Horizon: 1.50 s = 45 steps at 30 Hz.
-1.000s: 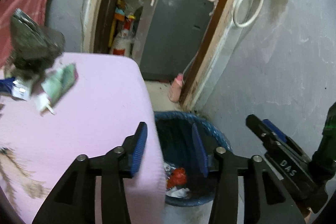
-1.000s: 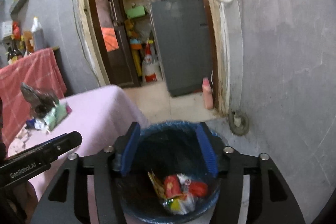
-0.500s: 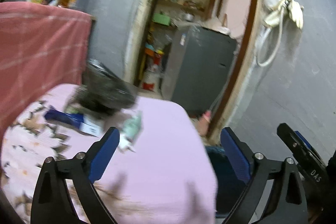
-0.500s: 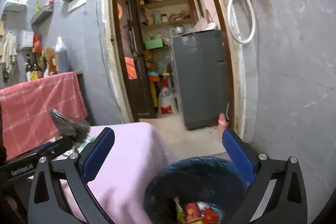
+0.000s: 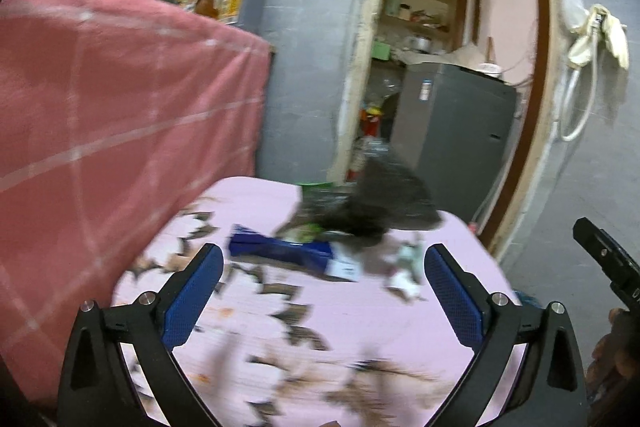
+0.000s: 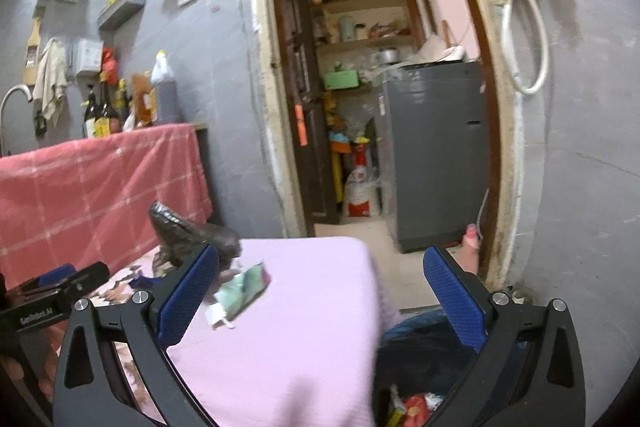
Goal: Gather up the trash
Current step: 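Move both tools back over the table toward the blue wrapper and green packet, then grasp the blue wrapper with the left tool while the right tool grasps the pale green packet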
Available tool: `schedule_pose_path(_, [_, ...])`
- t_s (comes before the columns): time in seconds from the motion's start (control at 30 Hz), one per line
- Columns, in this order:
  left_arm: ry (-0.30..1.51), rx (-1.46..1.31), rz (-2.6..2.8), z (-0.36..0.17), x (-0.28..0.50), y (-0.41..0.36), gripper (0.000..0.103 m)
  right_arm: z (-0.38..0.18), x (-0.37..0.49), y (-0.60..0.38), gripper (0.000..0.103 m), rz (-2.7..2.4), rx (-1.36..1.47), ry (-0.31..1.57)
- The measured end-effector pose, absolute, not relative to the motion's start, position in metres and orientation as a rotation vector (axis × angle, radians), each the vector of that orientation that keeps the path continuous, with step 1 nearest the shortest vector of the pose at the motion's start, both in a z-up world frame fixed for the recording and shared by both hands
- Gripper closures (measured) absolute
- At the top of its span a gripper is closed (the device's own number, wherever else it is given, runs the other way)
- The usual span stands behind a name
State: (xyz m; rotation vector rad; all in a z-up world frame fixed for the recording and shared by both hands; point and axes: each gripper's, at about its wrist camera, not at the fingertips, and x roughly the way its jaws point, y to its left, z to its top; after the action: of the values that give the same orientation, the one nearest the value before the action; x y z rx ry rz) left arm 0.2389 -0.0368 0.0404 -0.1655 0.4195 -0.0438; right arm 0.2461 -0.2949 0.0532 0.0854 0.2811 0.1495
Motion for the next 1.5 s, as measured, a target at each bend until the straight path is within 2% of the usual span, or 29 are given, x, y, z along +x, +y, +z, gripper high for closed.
schedule_pose_path(0.27, [0.509, -0.184, -0.021, 0.024, 0.265, 0.011, 0.005, 0.042, 0.284, -0.247, 0.000, 0.203, 0.039, 0.384])
schedule_pose_path(0.9, [0.739, -0.291, -0.102, 0.000, 0.336, 0.045, 0.005, -0.009, 0.369, -0.202, 0.000, 0.235, -0.006, 0.703])
schedule_pose_path(1.0, [0.753, -0.328, -0.115, 0.000, 0.342, 0.046, 0.007, -0.014, 0.378, -0.197, 0.005, 0.235, -0.017, 0.737])
schedule_pose_path(1.1, [0.775, -0.334, -0.120, 0.000, 0.347, 0.045, 0.020, -0.015, 0.385, -0.193, 0.012, 0.228, -0.027, 0.759])
schedule_pose_path(1.17, [0.793, -0.329, -0.123, -0.002, 0.349, 0.042, 0.032, -0.018, 0.389, -0.191, 0.017, 0.225, -0.032, 0.780])
schedule_pose_path(1.3, [0.824, -0.326, -0.128, -0.009, 0.352, 0.038, 0.043, -0.023, 0.391, -0.190, 0.025, 0.227, -0.042, 0.816])
schedule_pose_path(1.4, [0.822, -0.315, -0.119, -0.010, 0.352, 0.036, 0.054, -0.026, 0.391, -0.189, 0.034, 0.238, -0.053, 0.842])
schedule_pose_path(1.43, [0.825, -0.312, -0.119, -0.010, 0.352, 0.036, 0.060, -0.029, 0.390, -0.189, 0.038, 0.244, -0.054, 0.856])
schedule_pose_path(1.5, [0.827, -0.295, -0.113, -0.011, 0.352, 0.034, 0.063, -0.031, 0.390, -0.190, 0.044, 0.256, -0.045, 0.871])
